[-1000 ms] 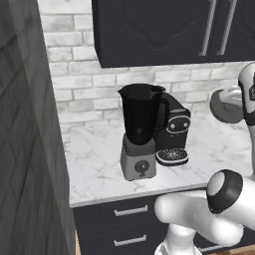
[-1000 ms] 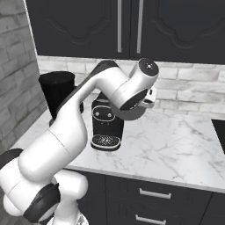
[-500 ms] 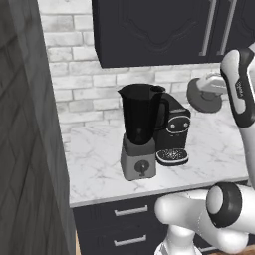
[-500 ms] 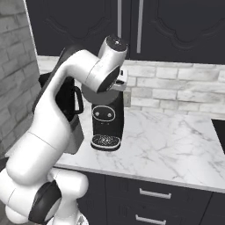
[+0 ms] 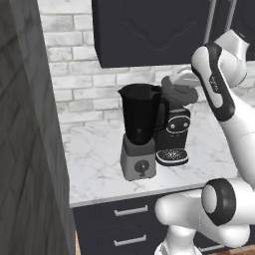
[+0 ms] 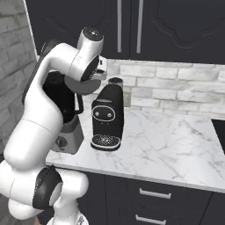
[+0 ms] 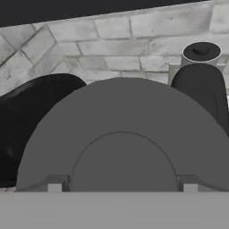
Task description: Close the lid blender by securely placing the lid on top.
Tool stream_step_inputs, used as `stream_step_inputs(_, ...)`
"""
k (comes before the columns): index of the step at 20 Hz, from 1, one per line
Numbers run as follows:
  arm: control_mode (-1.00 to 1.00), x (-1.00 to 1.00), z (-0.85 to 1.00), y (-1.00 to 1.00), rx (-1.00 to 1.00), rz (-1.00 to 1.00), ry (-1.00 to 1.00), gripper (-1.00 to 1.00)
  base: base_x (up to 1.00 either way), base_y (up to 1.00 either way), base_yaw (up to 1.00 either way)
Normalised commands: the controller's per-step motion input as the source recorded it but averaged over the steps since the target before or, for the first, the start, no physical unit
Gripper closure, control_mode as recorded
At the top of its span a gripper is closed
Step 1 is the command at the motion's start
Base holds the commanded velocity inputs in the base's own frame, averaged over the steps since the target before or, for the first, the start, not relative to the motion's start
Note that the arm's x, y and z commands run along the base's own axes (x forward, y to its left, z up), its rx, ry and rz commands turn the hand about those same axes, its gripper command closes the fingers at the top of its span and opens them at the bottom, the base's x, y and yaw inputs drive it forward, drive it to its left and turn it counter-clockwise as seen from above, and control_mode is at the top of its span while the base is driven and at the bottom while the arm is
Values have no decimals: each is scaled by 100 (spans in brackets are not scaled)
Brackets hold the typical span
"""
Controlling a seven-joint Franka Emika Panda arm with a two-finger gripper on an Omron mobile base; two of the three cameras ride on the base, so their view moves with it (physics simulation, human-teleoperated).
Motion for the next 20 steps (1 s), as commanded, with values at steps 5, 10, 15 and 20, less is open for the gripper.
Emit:
stream_step_inputs(5, -100, 62, 31, 63, -9, 0, 3, 100, 0, 0, 0)
stream_step_inputs(10, -100, -29, 12, 28, -11, 0, -1, 100, 0, 0, 0)
stream_step_inputs(15, -100, -14, 24, 25, -6, 0, -3, 100, 0, 0, 0)
stream_step_inputs(20, -100, 0, 4, 58, -2, 0, 0, 100, 0, 0, 0)
